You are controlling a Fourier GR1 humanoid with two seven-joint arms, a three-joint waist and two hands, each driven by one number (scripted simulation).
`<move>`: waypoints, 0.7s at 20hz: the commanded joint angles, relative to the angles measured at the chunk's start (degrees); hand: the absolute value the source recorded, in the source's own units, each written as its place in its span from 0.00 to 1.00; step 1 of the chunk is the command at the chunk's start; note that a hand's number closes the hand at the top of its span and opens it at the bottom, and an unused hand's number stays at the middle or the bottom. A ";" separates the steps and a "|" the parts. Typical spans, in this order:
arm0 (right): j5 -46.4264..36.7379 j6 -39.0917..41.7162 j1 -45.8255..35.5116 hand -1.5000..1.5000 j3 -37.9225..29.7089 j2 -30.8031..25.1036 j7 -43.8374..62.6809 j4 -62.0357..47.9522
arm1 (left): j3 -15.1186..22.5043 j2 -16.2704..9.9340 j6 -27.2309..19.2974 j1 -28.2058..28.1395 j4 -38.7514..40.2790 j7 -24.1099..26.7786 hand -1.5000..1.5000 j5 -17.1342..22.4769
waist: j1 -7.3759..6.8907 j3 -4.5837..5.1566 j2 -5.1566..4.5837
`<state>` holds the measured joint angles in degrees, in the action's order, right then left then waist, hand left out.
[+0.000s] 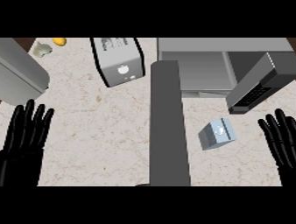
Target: Pick up the milk, place it into the microwave and close the microwave
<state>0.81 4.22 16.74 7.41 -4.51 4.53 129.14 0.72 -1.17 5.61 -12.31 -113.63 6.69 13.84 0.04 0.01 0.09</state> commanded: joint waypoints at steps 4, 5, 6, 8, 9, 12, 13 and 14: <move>-0.67 1.96 2.25 0.00 -1.89 0.61 -9.99 -11.22 | 4.62 1.11 -0.86 -4.84 -0.67 3.47 0.00 -0.87 | -0.06 -0.02 -0.06; -0.13 1.94 5.25 0.00 -0.97 1.21 -9.76 -8.45 | 2.78 1.12 1.11 -3.29 2.18 4.09 0.00 -1.53 | 0.10 -0.01 -0.04; -2.67 1.17 5.31 0.00 1.47 2.24 -10.19 -9.86 | 3.73 1.13 2.20 -7.60 -0.20 6.26 0.00 -1.99 | -0.07 -0.01 -0.02; -0.50 0.61 -1.58 0.00 -3.17 2.54 -12.46 -18.25 | 2.92 0.79 3.73 -9.01 -1.05 6.57 0.00 -0.35 | -0.37 -0.02 -0.07; -0.13 0.82 -1.56 0.00 -2.87 2.55 -11.68 -17.73 | 3.03 1.14 4.18 -8.60 5.11 11.94 0.00 -1.37 | -0.25 0.00 -0.09; -1.56 0.31 0.43 0.00 -1.71 3.84 -14.77 -20.03 | 2.67 0.79 4.83 -12.46 0.09 10.34 0.00 -0.76 | -0.26 -0.01 -0.04; -0.71 2.10 2.86 0.00 -2.93 2.74 -18.87 -21.81 | 1.25 -1.25 7.00 -14.10 -1.90 9.57 0.00 1.30 | -0.25 -0.02 -0.02; -3.11 -0.91 -2.32 0.00 -2.45 4.10 -15.32 -24.07 | 4.24 0.60 4.60 -15.16 -5.16 7.56 0.00 -0.94 | -0.42 -0.02 -0.04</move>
<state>-0.18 5.29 17.58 5.04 -1.87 -9.60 110.51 3.37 -0.81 10.10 -23.50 -114.40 15.09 13.37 -0.19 -0.01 0.05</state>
